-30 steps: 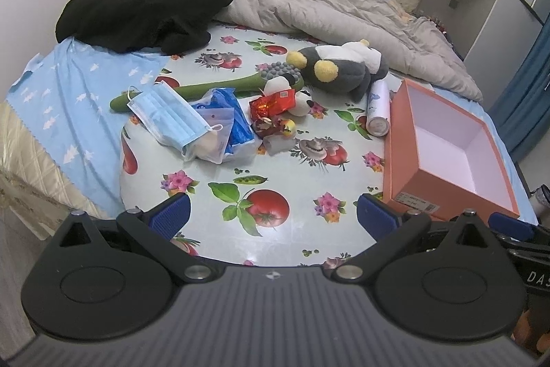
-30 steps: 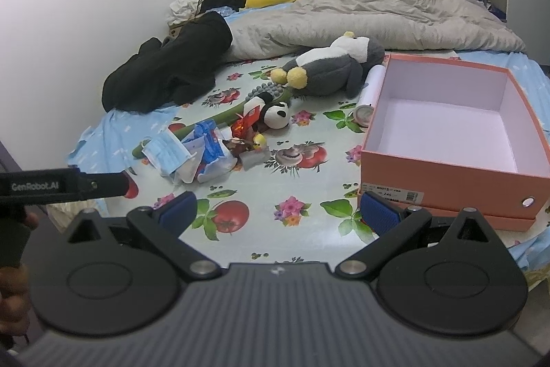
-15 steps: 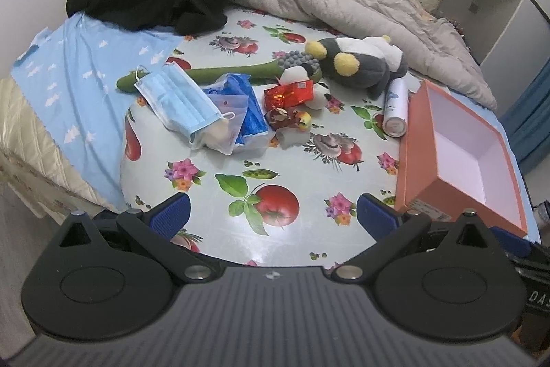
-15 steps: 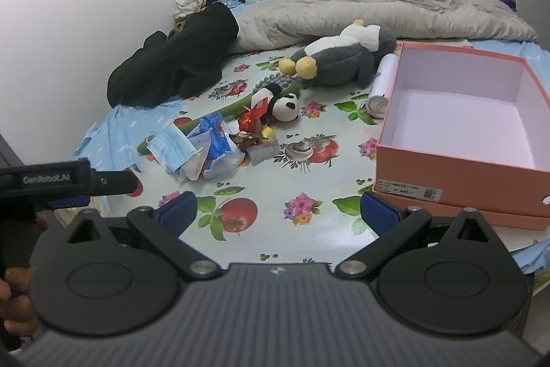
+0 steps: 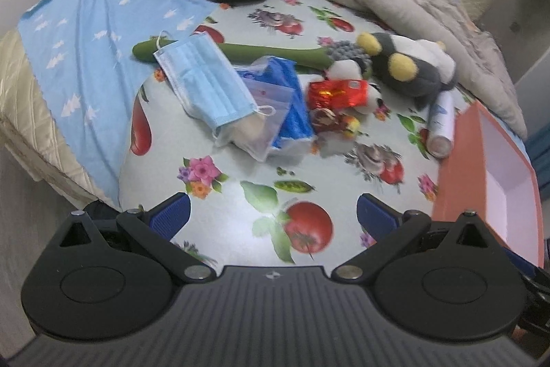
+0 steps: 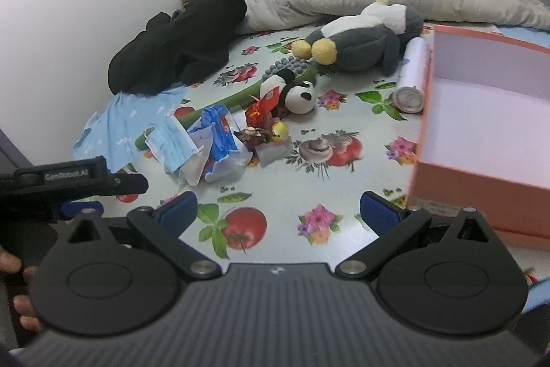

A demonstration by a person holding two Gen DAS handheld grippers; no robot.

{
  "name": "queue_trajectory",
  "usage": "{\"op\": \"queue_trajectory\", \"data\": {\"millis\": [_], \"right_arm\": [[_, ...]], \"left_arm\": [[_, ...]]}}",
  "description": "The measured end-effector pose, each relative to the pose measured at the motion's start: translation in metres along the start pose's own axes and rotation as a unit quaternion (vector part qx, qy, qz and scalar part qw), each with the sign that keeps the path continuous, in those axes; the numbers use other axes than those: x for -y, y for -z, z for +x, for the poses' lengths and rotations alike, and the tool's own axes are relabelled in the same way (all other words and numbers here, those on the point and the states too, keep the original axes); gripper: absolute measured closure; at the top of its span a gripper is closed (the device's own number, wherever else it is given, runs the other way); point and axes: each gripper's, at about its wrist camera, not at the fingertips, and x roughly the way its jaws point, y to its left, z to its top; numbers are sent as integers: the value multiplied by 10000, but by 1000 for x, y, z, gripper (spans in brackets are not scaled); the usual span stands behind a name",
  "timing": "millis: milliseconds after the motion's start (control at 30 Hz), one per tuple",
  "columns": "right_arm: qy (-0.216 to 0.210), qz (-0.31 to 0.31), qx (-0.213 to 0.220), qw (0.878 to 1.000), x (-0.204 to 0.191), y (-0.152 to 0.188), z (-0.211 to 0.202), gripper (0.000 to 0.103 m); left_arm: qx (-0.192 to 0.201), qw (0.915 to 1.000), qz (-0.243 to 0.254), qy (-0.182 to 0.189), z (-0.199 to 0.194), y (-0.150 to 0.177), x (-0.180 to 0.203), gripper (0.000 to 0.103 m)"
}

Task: Organize soft objects
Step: 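Grasp the blue face mask with the left gripper while the right gripper grasps the yellow feathered bird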

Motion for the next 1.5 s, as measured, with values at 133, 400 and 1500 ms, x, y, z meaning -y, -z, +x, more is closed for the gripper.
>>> {"op": "queue_trajectory", "data": {"millis": [133,400,1500], "right_arm": [[-105,-61,-118,9999,-1,-13,24,2],[-93,-210,-369,9991,-2,-31,75,13],[-226,-542,-831,9948,-5,-71,243,59]], "left_arm": [[-69,9998,-198,6,26,-17,-8,0],[-105,9988,-477,35,72,-47,-20,0],[-119,9937,-1032,-410,190,-88,-54,57]]}}
